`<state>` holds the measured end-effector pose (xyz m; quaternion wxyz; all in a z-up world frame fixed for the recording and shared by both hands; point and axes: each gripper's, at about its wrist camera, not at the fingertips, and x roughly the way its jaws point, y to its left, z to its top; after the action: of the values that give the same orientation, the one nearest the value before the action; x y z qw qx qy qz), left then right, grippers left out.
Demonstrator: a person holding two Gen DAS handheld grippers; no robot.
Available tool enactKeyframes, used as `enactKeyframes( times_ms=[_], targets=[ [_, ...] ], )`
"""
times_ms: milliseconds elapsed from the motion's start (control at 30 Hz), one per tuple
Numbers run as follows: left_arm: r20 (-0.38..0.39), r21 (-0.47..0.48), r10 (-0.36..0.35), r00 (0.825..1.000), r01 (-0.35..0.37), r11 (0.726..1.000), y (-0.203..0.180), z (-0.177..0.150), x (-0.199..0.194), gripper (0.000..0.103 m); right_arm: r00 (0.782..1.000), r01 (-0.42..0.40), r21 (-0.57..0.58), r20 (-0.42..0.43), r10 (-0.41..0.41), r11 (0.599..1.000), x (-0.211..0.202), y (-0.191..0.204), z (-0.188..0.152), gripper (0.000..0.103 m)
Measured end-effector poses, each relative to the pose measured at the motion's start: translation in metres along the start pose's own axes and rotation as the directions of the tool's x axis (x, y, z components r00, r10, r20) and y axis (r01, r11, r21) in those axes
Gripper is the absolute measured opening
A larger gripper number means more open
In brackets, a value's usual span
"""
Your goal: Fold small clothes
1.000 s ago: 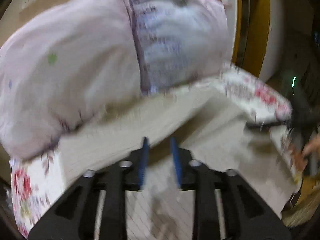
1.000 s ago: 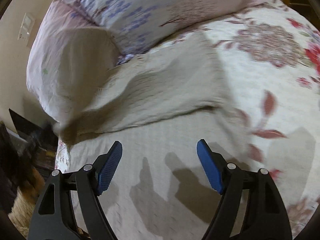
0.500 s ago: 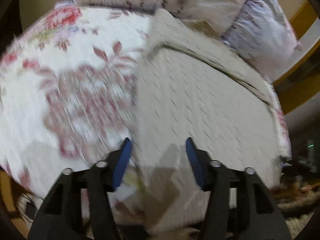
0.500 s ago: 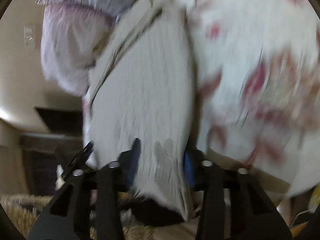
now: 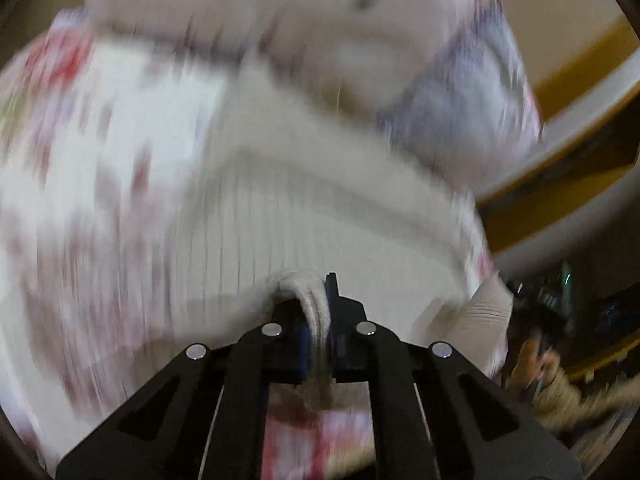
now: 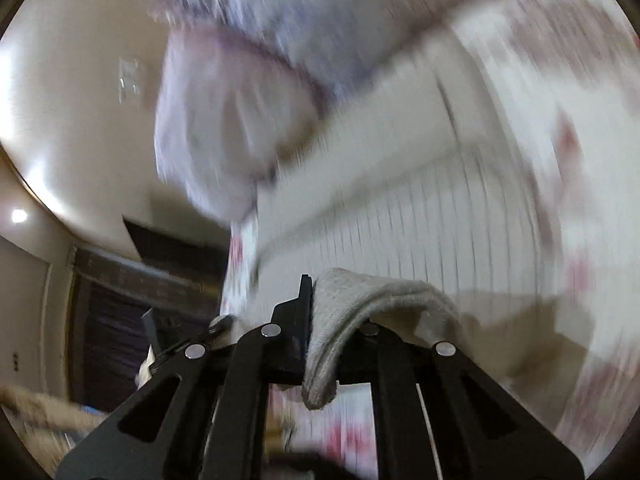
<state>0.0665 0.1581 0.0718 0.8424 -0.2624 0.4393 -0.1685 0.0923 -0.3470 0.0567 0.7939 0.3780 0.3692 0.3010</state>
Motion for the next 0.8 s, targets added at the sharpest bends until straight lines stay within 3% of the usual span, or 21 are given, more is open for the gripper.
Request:
enactKeyframes(
  times_ms=[67,133,167,200,233,267,333,367,433,567,600,633,667,800],
  targets=[
    [0.110,0.011,0.019,0.994,-0.020,1.000,-0.001,0.054,0.008,0.007,0.997,0.019,-0.030,0.081,-0.017,0.999,0.015,0.005,0.040,0.008],
    [0.163,0.018,0.061,0.985,-0.065,0.998,-0.003,0.095,0.026,0.013,0.986,0.074,-0.010,0.150,-0.071,0.997,0.041,0.002,0.084,0.009],
    [0.162,0.014,0.091,0.983,-0.094,0.995,-0.003,0.115,0.042,0.031,0.983,0.102,0.012,0.154,-0.103,0.995,0.052,-0.003,0.094,0.021],
    [0.141,0.003,0.139,0.980,-0.141,0.990,0.000,0.125,0.054,0.047,0.974,0.166,0.053,0.145,-0.172,0.985,0.064,-0.009,0.108,0.053],
    [0.126,-0.011,0.200,0.972,-0.201,0.980,0.003,0.133,0.063,0.075,0.967,0.203,0.091,0.139,-0.214,0.975,0.069,-0.013,0.113,0.069],
    [0.127,-0.029,0.267,0.955,-0.265,0.964,0.011,0.135,0.068,0.079,0.967,0.200,0.109,0.140,-0.214,0.974,0.070,-0.015,0.112,0.077],
    [0.119,-0.045,0.257,0.959,-0.253,0.966,0.026,0.127,0.063,0.080,0.974,0.155,0.083,0.153,-0.166,0.984,0.065,-0.011,0.101,0.084],
    [0.098,-0.061,0.253,0.963,-0.248,0.967,0.038,0.122,0.063,0.080,0.965,0.196,0.039,0.167,-0.200,0.980,0.061,-0.008,0.093,0.094],
    [0.014,-0.094,0.238,0.971,-0.236,0.967,0.060,0.110,0.074,0.078,0.961,0.226,0.023,0.161,-0.227,0.974,0.056,-0.011,0.077,0.095],
    [-0.072,-0.156,0.154,0.985,-0.164,0.974,0.076,0.094,0.099,0.062,0.972,0.193,0.110,0.113,-0.205,0.975,0.056,-0.035,0.065,0.095],
    [-0.039,-0.143,0.168,0.985,-0.172,0.975,0.071,0.091,0.098,0.058,0.973,0.192,0.117,0.105,-0.205,0.974,0.053,-0.040,0.060,0.095],
    [-0.052,-0.148,0.122,0.991,-0.128,0.981,0.066,0.088,0.104,0.035,0.974,0.192,0.118,0.097,-0.203,0.974,0.053,-0.042,0.058,0.095],
    [-0.063,-0.173,0.112,0.992,-0.121,0.977,0.062,0.088,0.107,0.020,0.975,0.190,0.117,0.092,-0.201,0.975,0.052,-0.044,0.058,0.095],
    [0.004,-0.234,0.036,0.999,-0.034,0.972,0.037,0.089,0.097,0.013,0.977,0.191,0.108,0.074,-0.199,0.976,0.033,-0.053,0.057,0.095]
  ],
)
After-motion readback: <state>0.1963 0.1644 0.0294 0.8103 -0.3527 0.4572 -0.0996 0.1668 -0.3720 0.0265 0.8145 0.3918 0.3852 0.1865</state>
